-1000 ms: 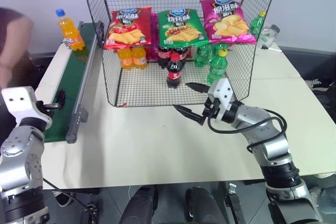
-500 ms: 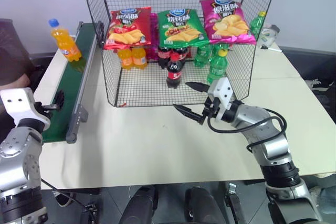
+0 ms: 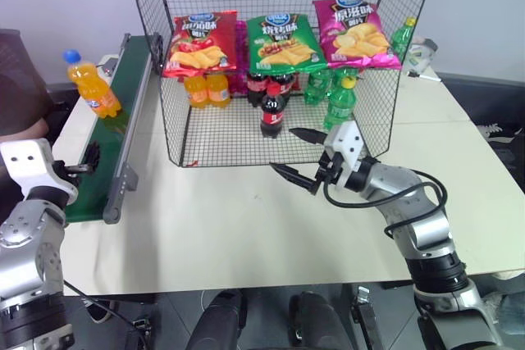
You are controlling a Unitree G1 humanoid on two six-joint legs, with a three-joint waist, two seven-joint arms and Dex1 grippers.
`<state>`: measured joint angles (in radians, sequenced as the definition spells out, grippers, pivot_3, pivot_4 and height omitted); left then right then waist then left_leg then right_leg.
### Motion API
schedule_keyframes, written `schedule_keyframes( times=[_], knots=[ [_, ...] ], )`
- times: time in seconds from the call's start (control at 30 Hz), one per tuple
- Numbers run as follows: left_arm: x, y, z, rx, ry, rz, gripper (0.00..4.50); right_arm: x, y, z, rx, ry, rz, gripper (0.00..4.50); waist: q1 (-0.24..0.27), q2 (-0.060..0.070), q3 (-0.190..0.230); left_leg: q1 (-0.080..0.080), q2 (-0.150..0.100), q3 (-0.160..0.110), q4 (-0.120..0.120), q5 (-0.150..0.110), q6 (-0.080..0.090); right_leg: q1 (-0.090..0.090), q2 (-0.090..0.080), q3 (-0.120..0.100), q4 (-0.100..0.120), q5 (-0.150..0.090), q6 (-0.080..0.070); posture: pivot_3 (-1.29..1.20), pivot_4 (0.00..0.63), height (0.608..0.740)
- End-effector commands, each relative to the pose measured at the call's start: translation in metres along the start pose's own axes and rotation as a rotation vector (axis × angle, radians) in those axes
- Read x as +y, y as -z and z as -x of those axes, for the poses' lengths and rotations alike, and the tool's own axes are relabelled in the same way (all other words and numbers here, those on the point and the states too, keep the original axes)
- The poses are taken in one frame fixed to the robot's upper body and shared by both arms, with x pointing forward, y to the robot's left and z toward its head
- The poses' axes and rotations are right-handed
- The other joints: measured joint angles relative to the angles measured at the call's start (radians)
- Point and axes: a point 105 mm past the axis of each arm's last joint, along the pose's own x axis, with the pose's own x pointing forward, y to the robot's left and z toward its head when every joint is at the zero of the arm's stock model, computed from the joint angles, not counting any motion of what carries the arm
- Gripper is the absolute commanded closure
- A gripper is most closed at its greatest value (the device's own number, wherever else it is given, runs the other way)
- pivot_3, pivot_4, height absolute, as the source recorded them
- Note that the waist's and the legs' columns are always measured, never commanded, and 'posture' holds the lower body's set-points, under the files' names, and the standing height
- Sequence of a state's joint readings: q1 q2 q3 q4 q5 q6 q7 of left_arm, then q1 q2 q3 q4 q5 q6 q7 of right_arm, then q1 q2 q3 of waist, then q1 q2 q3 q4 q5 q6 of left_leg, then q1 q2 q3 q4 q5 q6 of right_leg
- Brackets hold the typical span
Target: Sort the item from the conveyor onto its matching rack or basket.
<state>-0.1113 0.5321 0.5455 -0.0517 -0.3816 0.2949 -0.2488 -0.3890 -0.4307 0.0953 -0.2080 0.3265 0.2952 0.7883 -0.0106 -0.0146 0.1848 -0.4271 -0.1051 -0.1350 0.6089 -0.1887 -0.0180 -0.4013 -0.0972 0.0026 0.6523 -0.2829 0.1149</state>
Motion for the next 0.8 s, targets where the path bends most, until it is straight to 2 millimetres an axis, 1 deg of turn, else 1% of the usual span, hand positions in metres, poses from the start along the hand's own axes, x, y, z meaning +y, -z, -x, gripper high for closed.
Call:
schedule_keyframes(
  times=[0.03,0.43,0.8],
  knots=[
    [0.009,-0.015,0.003,-0.052,-0.022,-0.035,0.11,0.0,-0.012,-0.003,-0.042,-0.008,0.038,0.0,0.0,0.0,0.0,0.0,0.0,0.0,0.0,0.0,0.0,0.0,0.0,0.0,0.0,0.0,0.0,0.0,0.15,0.74],
    [0.02,-0.021,0.006,-0.086,-0.057,-0.038,0.11,0.005,-0.013,-0.004,-0.052,-0.029,0.023,0.0,0.001,0.0,0.0,0.0,0.0,0.0,0.0,0.0,0.0,0.0,0.0,0.0,0.0,0.0,0.0,0.0,0.15,0.74],
    [0.026,-0.022,0.005,-0.094,-0.087,-0.044,0.11,0.004,-0.013,-0.006,-0.053,-0.026,0.026,0.0,0.0,0.0,0.0,0.0,0.0,0.0,0.0,0.0,0.0,0.0,0.0,0.0,0.0,0.0,0.0,0.0,0.15,0.74]
  ],
)
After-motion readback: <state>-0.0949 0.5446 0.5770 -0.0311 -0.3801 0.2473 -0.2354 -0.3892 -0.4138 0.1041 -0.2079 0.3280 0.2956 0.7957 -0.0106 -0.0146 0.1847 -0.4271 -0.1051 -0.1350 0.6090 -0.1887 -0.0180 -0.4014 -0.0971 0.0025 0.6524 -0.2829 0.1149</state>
